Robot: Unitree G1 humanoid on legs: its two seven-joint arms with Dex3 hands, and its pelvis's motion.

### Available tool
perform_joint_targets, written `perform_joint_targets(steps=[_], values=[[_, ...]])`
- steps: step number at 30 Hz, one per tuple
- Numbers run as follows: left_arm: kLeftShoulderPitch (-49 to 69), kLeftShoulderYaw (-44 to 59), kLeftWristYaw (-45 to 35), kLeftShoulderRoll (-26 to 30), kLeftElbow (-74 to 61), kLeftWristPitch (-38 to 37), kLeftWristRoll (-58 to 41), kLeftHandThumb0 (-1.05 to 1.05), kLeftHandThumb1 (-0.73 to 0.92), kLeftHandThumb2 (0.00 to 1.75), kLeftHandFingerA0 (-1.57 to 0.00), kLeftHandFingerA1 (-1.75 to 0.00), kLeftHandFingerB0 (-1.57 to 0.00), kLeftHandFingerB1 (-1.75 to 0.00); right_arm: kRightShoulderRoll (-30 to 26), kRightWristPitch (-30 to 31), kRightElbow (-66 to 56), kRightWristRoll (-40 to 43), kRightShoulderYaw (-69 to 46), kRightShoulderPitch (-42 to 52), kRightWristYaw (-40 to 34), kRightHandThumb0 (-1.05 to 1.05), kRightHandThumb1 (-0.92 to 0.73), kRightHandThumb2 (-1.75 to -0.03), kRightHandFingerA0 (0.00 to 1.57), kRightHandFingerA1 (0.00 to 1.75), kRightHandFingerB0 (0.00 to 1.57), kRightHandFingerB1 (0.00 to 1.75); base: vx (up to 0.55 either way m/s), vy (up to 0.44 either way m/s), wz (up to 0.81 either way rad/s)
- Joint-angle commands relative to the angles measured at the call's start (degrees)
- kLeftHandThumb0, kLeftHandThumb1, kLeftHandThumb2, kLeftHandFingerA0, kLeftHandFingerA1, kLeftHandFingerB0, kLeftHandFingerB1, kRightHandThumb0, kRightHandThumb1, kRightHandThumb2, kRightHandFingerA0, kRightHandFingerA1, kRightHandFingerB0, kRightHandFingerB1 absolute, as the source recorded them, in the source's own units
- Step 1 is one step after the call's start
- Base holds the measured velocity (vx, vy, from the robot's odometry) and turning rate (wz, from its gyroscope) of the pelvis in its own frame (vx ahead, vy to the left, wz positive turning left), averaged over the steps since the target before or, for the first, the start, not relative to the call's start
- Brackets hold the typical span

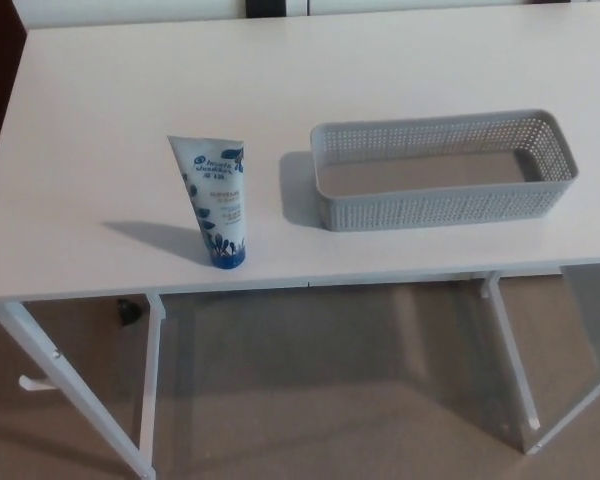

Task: The robot walks towards a table in front, picks a shampoo with left hand and puts it in a small grey container

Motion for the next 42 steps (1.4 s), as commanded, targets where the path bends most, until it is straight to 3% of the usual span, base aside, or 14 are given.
perform_joint_targets(steps=[1,2,11,18,19,20,21,25,26,31,32,33,41,42], values=[[0.1,-0.2,-0.2,0.7,-0.1,1.2,0.4,-0.34,0.64,0.59,-0.54,-0.44,-0.42,-0.34,-0.8,0.3,-0.2,0.4,-0.2,0.3,0.6,-0.41,-0.77,-0.63,0.51,0.44,0.38,0.36,0.00,0.000,0.00],[0.1,-0.4,-0.3,0.8,-0.1,1.0,0.6,-0.42,0.54,0.78,-0.47,-0.53,-0.33,-0.44,-0.8,0.2,-0.3,0.2,0.0,0.3,0.5,-0.42,-0.78,-0.63,0.52,0.44,0.38,0.36,0.00,0.000,0.00],[0.6,0.6,-1.2,0.5,-1.9,-0.5,-0.7,-0.36,0.63,0.59,-0.45,-0.43,-0.29,-0.31,-1.0,0.5,-0.2,-0.4,0.8,0.0,0.1,-0.42,-0.78,-0.63,0.51,0.43,0.39,0.36,0.00,0.000,0.00],[7.4,10.7,-8.1,0.7,-12.2,-2.6,-9.9,-0.37,0.49,0.61,-0.18,-0.31,-0.16,-0.31,-1.4,1.1,-0.3,0.1,0.7,0.0,0.6,-0.41,-0.77,-0.63,0.50,0.43,0.38,0.36,0.00,0.000,0.00],[9.5,13.1,-8.2,1.9,-16.2,-2.0,-11.3,-0.27,0.36,0.88,0.00,-0.48,0.00,-0.48,-1.8,1.2,-0.3,0.0,0.7,0.0,0.6,-0.42,-0.77,-0.63,0.50,0.44,0.38,0.36,0.00,0.000,0.00],[12.4,16.4,-8.3,3.7,-21.8,-1.2,-13.5,-0.27,0.36,0.88,0.00,-0.48,0.00,-0.48,-2.4,1.4,-0.3,-0.1,0.8,0.0,0.6,-0.42,-0.77,-0.63,0.50,0.44,0.38,0.36,0.00,0.000,0.00],[13.1,17.8,-9.3,4.2,-23.0,-0.9,-14.5,-0.41,0.47,0.56,-0.11,-0.27,-0.10,-0.24,-2.5,1.2,-0.2,-0.3,1.0,0.0,0.5,-0.42,-0.78,-0.64,0.49,0.43,0.38,0.36,0.00,0.000,0.00],[14.1,25.0,-13.5,7.2,-25.3,0.3,-18.4,-0.47,0.31,0.66,-0.05,-0.36,-0.03,-0.30,-2.9,1.0,0.1,-0.7,1.4,-0.1,0.4,-0.43,-0.77,-0.63,0.50,0.43,0.39,0.36,0.00,0.000,0.00],[14.1,27.9,-15.7,9.1,-27.8,2.8,-21.2,-0.28,0.22,0.81,0.00,-0.47,0.00,-0.48,-2.9,1.1,0.2,-0.7,1.4,0.0,0.6,-0.42,-0.78,-0.64,0.50,0.43,0.38,0.36,0.00,0.000,0.00],[14.5,33.4,-19.4,11.5,-32.9,7.9,-25.0,-0.28,0.22,0.81,0.00,-0.47,0.00,-0.48,-2.9,1.1,0.4,-0.6,1.5,0.3,0.8,-0.42,-0.78,-0.64,0.50,0.43,0.38,0.36,0.00,0.000,0.00],[13.1,37.1,-20.3,14.4,-38.3,10.9,-28.9,-0.53,0.39,0.53,-0.19,-0.28,-0.17,-0.30,-3.0,0.4,0.5,-1.1,2.0,0.6,0.6,-0.41,-0.79,-0.64,0.49,0.42,0.38,0.36,0.00,0.000,0.00],[11.3,40.4,-20.3,15.6,-45.4,14.3,-33.8,-0.22,0.24,0.82,-0.09,-0.51,-0.10,-0.51,-2.8,0.0,1.0,-1.3,2.1,0.3,0.3,-0.42,-0.79,-0.64,0.49,0.43,0.37,0.36,0.00,0.000,0.00],[7.7,41.0,-23.2,16.2,-58.0,17.9,-37.3,-0.26,0.30,0.85,0.00,-0.48,0.00,-0.48,-3.0,-0.2,1.4,-2.0,3.2,0.1,-0.4,-0.41,-0.79,-0.64,0.52,0.43,0.38,0.36,0.00,0.000,0.00],[6.4,40.0,-23.3,16.2,-60.7,19.1,-38.0,-0.46,0.33,0.71,-0.02,-0.29,-0.02,-0.28,-3.1,-0.2,1.5,-2.0,3.2,-0.1,-0.4,-0.42,-0.78,-0.63,0.53,0.43,0.38,0.36,0.00,0.000,0.00]])
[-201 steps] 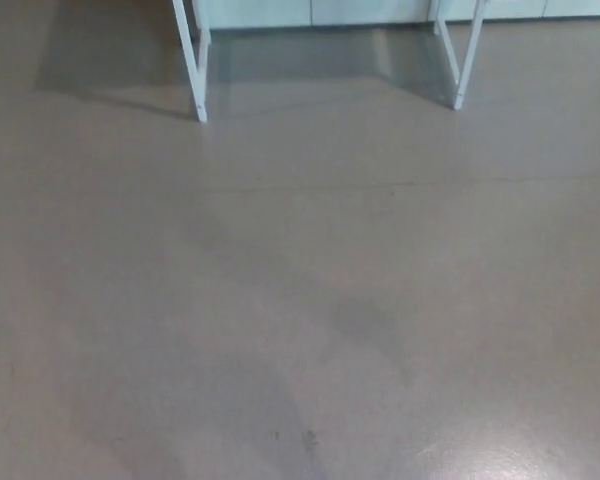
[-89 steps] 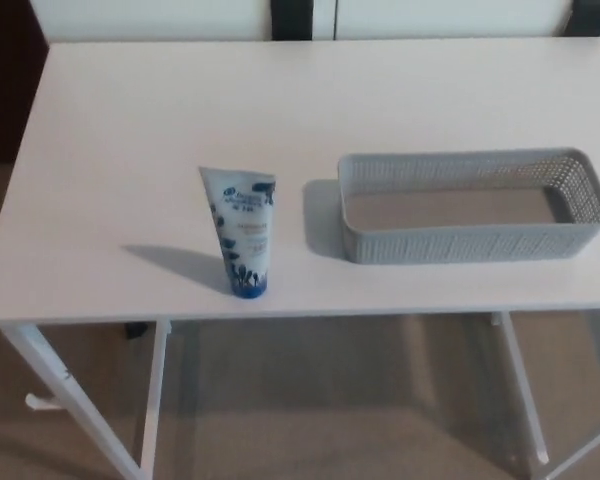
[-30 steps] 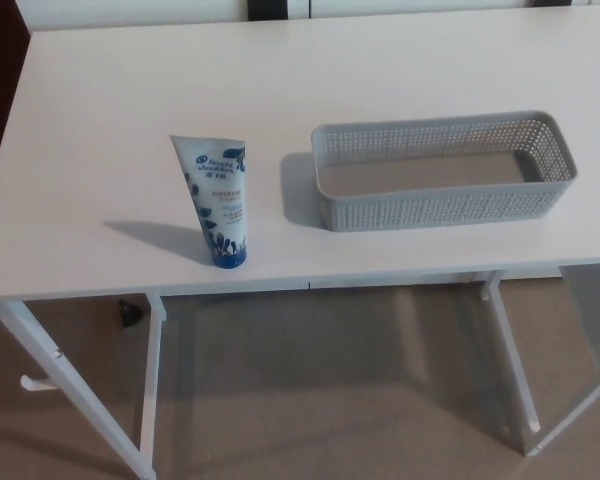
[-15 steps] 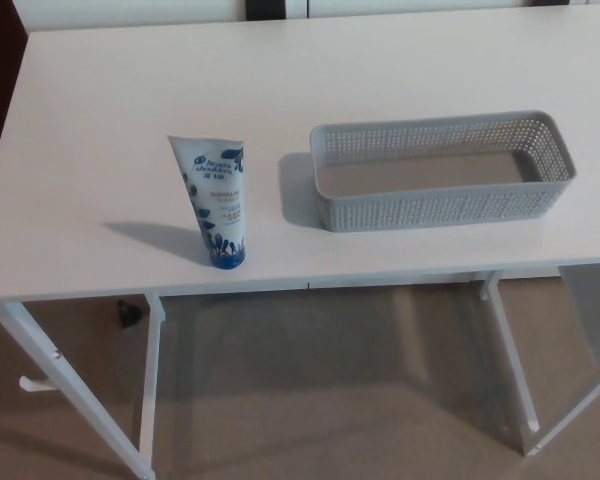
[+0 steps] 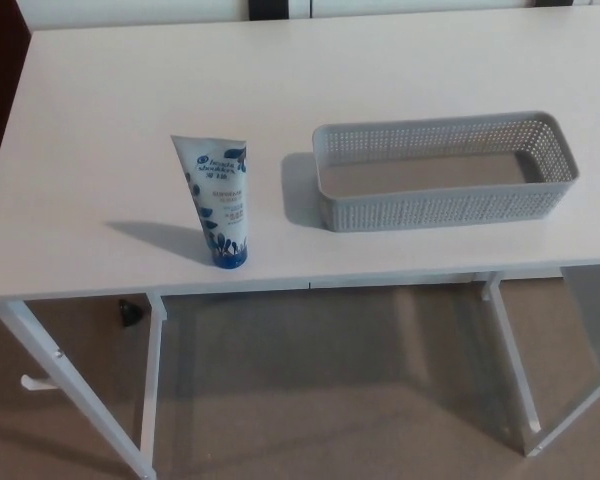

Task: The robot walks towards a table in front, picks a shampoo with left hand and puts it in a small grey container

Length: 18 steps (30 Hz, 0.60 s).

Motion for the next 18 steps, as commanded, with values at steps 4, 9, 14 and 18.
perform_joint_targets(steps=[4,9,14,18], values=[[-8.5,-4.0,-4.8,2.9,-22.4,18.0,-14.7,-0.46,0.33,0.72,0.00,-0.28,0.00,-0.26,-1.9,-0.3,1.2,-1.0,0.7,-0.2,-0.1,-0.41,-0.79,-0.63,0.52,0.43,0.38,0.36,0.00,0.000,0.00],[-11.3,-10.1,-6.7,0.5,-21.1,16.3,-11.2,-0.54,0.35,0.73,-0.01,-0.25,-0.02,-0.19,-1.8,-0.1,1.0,-0.9,0.7,-0.1,-0.3,-0.40,-0.79,-0.63,0.52,0.43,0.38,0.35,0.00,0.000,0.00],[-11.2,-15.0,-8.2,-2.3,-17.5,12.8,-8.1,-0.58,0.37,0.75,-0.01,-0.25,0.00,-0.16,-1.8,-1.3,0.9,-0.9,0.8,1.0,-0.1,-0.40,-0.80,-0.64,0.50,0.42,0.38,0.36,0.00,0.000,0.00],[-11.5,-19.9,-8.5,-3.5,-13.2,9.8,-3.7,-0.59,0.37,0.74,0.00,-0.22,0.00,-0.13,-1.8,-1.1,1.3,-0.8,0.7,1.1,0.0,-0.40,-0.79,-0.64,0.49,0.42,0.37,0.35,0.00,0.000,0.00]])
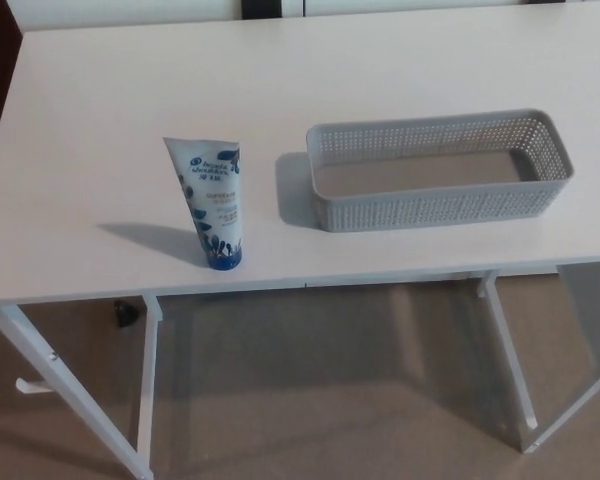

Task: The robot walks towards a table in front, picks a shampoo with left hand and puts it in a small grey container

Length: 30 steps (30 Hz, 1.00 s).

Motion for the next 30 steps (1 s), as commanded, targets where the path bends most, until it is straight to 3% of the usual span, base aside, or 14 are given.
perform_joint_targets(steps=[1,6,20,21,22,30], values=[[-0.5,-5.4,-1.6,-1.3,5.4,-1.7,4.9,-0.59,0.37,0.74,0.00,-0.22,0.00,-0.13,-1.0,-0.5,0.6,-0.6,0.1,0.5,-0.2,-0.41,-0.79,-0.64,0.51,0.42,0.38,0.36,0.00,0.000,0.00],[-2.4,-9.5,-1.6,-2.4,9.9,-2.0,6.8,-0.52,0.34,0.69,0.00,-0.20,0.00,-0.11,-1.2,-0.9,0.4,-0.5,0.1,0.7,0.2,-0.39,-0.79,-0.64,0.49,0.42,0.38,0.36,0.00,0.000,0.00],[-3.5,-13.8,-0.2,-6.1,9.9,-2.0,9.4,-0.58,0.37,0.75,0.00,-0.23,0.00,-0.14,-1.2,-1.2,0.6,-0.9,0.7,0.7,-0.3,-0.41,-0.79,-0.64,0.49,0.41,0.39,0.36,0.00,0.000,0.00],[-4.1,-14.8,0.3,-7.2,9.2,-1.6,9.7,-0.58,0.46,0.55,-0.02,-0.25,0.00,-0.19,-1.1,-1.2,0.5,-1.0,0.8,0.5,-0.5,-0.41,-0.78,-0.64,0.49,0.42,0.39,0.36,0.00,0.000,0.00],[-4.4,-15.5,0.6,-8.0,8.4,-1.1,10.0,-0.55,0.35,0.76,0.00,-0.25,0.00,-0.18,-1.2,-1.2,0.4,-0.8,0.6,0.6,-0.4,-0.41,-0.79,-0.64,0.48,0.42,0.38,0.36,0.00,0.000,0.00],[-4.3,-17.4,1.1,-9.6,3.4,1.2,10.6,-0.54,0.35,0.75,0.00,-0.24,0.00,-0.18,-1.0,-1.4,0.4,-0.8,0.3,0.7,-0.3,-0.41,-0.78,-0.64,0.49,0.42,0.38,0.36,0.00,0.000,0.00]])
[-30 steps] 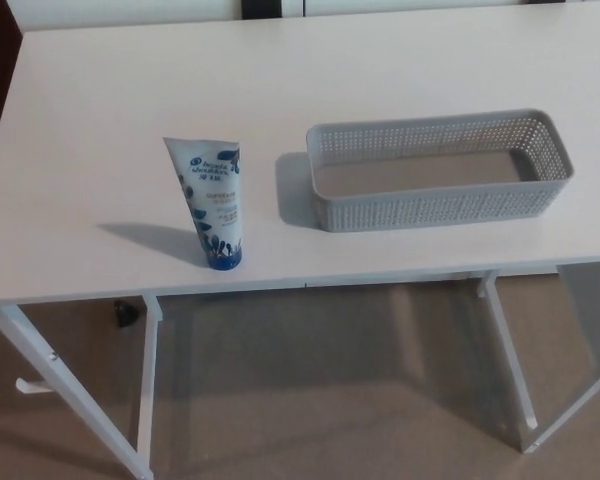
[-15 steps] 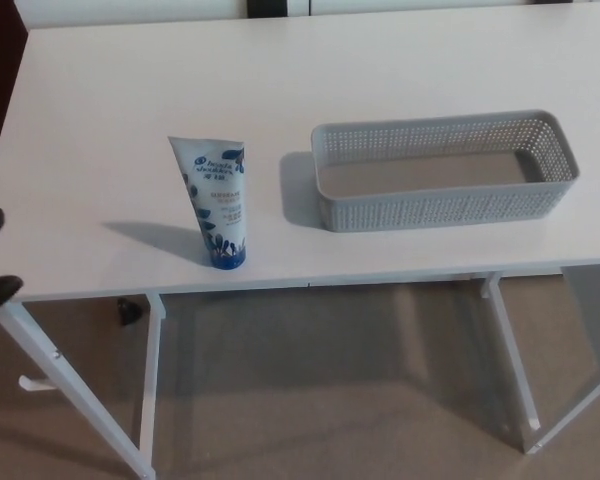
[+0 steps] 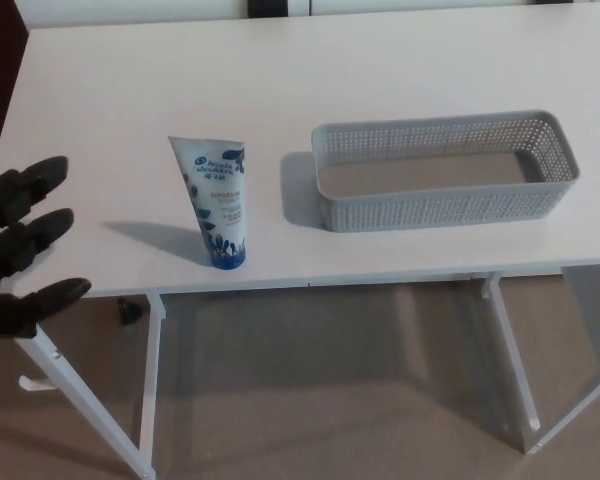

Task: The robot walks towards a table in front, picks a shampoo with left hand and puts it in a small grey container

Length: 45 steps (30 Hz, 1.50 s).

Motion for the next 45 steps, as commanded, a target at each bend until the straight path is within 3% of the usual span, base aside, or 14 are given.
perform_joint_targets(steps=[1,36,37,45], values=[[0.0,-0.9,0.9,-0.5,-2.5,2.0,1.2,-0.54,0.35,0.75,0.00,-0.24,0.00,-0.18,-0.8,-0.3,0.0,-0.2,-0.2,0.3,-0.3,-0.41,-0.78,-0.64,0.49,0.42,0.38,0.36,0.00,0.000,0.00],[-2.3,-8.7,2.9,-6.8,-5.9,4.4,4.4,-0.54,0.36,0.75,0.00,-0.26,0.00,-0.18,-0.6,-0.2,-0.1,-0.1,-0.7,-0.4,-0.2,-0.40,-0.78,-0.64,0.49,0.42,0.38,0.36,0.00,0.000,0.00],[-2.3,-8.7,3.0,-7.0,-5.8,4.3,4.4,-0.51,0.49,0.58,-0.05,-0.25,0.00,-0.18,-0.6,-0.3,-0.1,0.0,-0.7,-0.3,-0.2,-0.40,-0.78,-0.63,0.50,0.42,0.38,0.36,0.00,0.000,0.00],[-2.1,-6.1,9.2,-12.6,-7.1,10.5,2.8,-0.45,0.47,0.55,-0.08,-0.28,0.00,-0.22,-0.2,-0.1,0.0,0.3,-1.0,-0.2,0.3,-0.40,-0.79,-0.64,0.48,0.42,0.38,0.36,0.00,0.000,0.00]])
